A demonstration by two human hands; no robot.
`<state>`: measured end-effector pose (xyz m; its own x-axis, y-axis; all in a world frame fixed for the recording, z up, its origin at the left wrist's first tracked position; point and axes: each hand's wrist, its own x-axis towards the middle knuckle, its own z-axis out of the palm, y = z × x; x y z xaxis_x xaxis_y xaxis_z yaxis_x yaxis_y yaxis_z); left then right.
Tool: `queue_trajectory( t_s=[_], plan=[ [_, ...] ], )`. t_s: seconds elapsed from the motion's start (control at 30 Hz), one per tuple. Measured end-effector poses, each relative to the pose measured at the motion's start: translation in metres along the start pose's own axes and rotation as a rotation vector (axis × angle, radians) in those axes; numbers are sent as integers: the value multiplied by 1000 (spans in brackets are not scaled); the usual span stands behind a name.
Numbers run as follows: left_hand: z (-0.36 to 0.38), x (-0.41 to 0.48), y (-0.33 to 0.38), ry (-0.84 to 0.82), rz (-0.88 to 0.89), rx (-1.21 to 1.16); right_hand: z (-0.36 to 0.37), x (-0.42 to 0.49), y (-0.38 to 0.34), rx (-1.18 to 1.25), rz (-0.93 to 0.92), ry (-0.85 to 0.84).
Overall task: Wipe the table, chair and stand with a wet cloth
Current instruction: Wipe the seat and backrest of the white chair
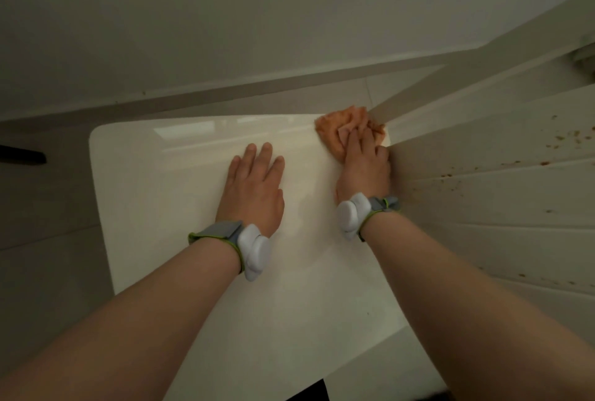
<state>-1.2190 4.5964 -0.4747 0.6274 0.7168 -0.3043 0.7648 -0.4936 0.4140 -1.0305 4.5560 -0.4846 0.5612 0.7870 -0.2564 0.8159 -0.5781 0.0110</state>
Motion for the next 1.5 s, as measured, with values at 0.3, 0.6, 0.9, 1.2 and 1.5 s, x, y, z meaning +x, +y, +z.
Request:
queue_trajectory(
  t_s=[0.3, 0.6, 0.9, 1.2, 1.5],
  plan=[
    [-4, -1, -4, -55, 19, 3, -6, 15, -25, 180, 422, -105],
    [-3, -2, -3, -96, 22, 4, -15, 32, -29, 163, 416, -122],
    [-7, 1, -1, -142, -24, -6, 3, -58, 0, 137, -15, -131],
    [-18, -49, 27, -214, -42, -437, -19, -129, 13, 785, 203, -217],
    [-78, -60, 85, -165, -381, -1451, -112, -153, -13, 1207, -10, -188]
  ],
)
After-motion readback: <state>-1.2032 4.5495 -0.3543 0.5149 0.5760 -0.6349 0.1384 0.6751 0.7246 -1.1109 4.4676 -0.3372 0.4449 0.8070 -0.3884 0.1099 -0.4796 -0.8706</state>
